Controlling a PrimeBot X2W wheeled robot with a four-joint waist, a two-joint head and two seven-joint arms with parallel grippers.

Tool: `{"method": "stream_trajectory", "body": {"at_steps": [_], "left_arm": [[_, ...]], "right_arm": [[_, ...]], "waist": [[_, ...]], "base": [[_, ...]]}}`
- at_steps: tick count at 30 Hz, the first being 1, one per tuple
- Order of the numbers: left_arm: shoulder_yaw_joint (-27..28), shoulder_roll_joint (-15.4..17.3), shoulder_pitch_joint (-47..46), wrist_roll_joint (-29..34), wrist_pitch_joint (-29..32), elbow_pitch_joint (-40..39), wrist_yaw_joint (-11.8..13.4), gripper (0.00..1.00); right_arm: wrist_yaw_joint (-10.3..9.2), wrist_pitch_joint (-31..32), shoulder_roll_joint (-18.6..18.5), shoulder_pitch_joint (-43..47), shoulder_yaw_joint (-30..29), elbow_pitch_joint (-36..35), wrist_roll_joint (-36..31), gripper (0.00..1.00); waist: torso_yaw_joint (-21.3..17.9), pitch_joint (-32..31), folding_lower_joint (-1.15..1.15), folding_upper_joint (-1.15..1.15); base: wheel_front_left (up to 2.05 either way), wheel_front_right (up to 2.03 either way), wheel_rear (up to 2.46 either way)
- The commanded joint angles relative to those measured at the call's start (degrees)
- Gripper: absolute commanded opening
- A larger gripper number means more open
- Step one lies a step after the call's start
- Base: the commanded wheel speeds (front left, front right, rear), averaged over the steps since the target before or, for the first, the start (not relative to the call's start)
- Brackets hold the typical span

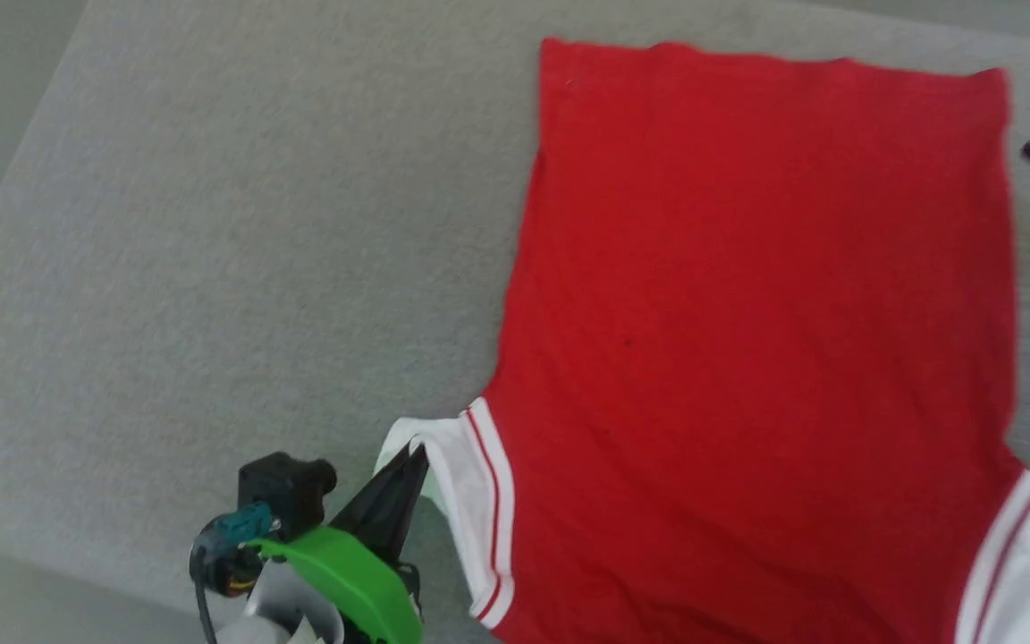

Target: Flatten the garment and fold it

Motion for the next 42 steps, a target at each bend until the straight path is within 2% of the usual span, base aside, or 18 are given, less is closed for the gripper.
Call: {"method": "stream_trajectory", "body": {"at_steps": [1, 13, 22, 23, 24, 25, 34, 42], "left_arm": [[-0.2, -0.6, -1.6, 0.7, -0.5, 0.2, -0.4, 0.00], [-1.6, -2.4, -4.9, 2.7, -1.3, -1.3, -1.3, 0.00], [-1.6, -3.0, -5.0, 2.0, -1.3, -1.0, -1.0, 0.00], [-1.5, -3.0, -4.9, 1.8, -1.3, -0.9, -0.9, 0.00], [-1.5, -3.0, -4.9, 1.8, -1.2, -0.7, -0.9, 0.00], [-1.5, -3.0, -4.9, 1.7, -1.2, -0.5, -0.8, 0.00], [-0.9, -2.1, -4.3, 1.1, -0.9, 0.5, 0.0, 0.00], [0.6, -0.3, -1.7, -0.3, -0.2, 1.9, 2.0, 0.00]], "right_arm": [[-0.09, -0.4, -0.7, -2.2, 0.2, 1.6, -1.6, 1.00], [-0.09, -3.4, -4.1, -13.6, -1.5, 14.2, -10.8, 1.00], [-0.09, -4.6, -5.8, -13.8, 1.6, 18.6, -13.2, 1.00], [-0.09, -4.5, -6.2, -13.4, 2.4, 19.0, -13.2, 0.79], [-0.09, -4.5, -6.5, -13.1, 2.8, 19.3, -13.0, 0.19], [-0.09, -4.8, -6.8, -12.8, 3.1, 19.5, -12.6, 0.00], [-0.09, -7.0, -8.0, -10.0, 6.7, 20.9, -10.3, 0.00], [-0.09, -8.9, -10.3, -1.2, 13.9, 19.8, -3.8, 0.00]], "waist": [[5.7, 5.8, 0.00, 0.00], [9.9, 10.8, 0.00, 0.00], [10.7, 12.1, 0.00, 0.00], [10.7, 12.0, 0.00, 0.00], [10.6, 11.9, 0.00, 0.00], [10.5, 11.7, 0.00, 0.00], [7.5, 7.2, 0.00, 0.00], [1.4, -1.0, 0.00, 0.00]], "base": [[0.00, 0.00, 0.00], [0.00, 0.00, 0.00], [0.00, 0.00, 0.00], [0.00, 0.00, 0.00], [0.00, 0.00, 0.00], [0.00, 0.00, 0.00], [0.00, 0.00, 0.00], [0.00, 0.00, 0.00]]}}
